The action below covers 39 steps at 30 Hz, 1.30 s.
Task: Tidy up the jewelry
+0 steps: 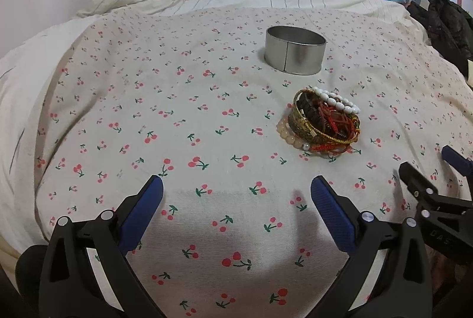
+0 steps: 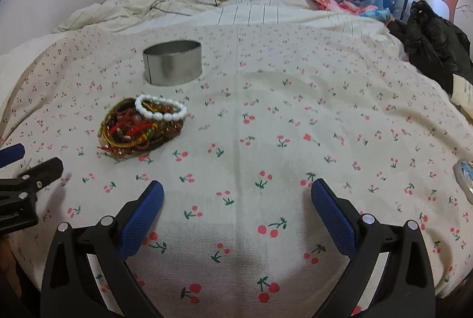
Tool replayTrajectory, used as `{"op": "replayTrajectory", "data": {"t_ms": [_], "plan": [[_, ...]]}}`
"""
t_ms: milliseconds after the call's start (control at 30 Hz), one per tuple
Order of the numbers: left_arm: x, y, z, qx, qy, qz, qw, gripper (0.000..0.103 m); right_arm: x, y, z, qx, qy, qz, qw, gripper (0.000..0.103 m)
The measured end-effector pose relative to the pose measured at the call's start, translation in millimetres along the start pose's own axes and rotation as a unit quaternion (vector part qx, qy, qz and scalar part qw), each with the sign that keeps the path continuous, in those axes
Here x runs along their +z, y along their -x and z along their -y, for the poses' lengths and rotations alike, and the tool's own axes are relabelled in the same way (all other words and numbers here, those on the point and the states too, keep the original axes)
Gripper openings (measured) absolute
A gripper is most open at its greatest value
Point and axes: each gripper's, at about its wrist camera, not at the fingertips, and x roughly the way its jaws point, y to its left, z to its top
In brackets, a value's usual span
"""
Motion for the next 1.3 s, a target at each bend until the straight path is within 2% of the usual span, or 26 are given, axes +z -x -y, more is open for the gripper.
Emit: {"op": "replayTrajectory", "data": {"t_ms": [800,1300], "plan": [[0.5,-2.7,5.9,-0.007,-0.01,0.003,0.9999,0.097,-5.6,-16.3,-2.9,0.007,-0.015,-0.04,0.999,0.096],[1.1,-16.1,3.6,-0.02,-0.007,-0.005,0.9998,0.097,-4.4,-11.5,-6.9,-0.002,0.012,-0.023,1.0,0.096]]}}
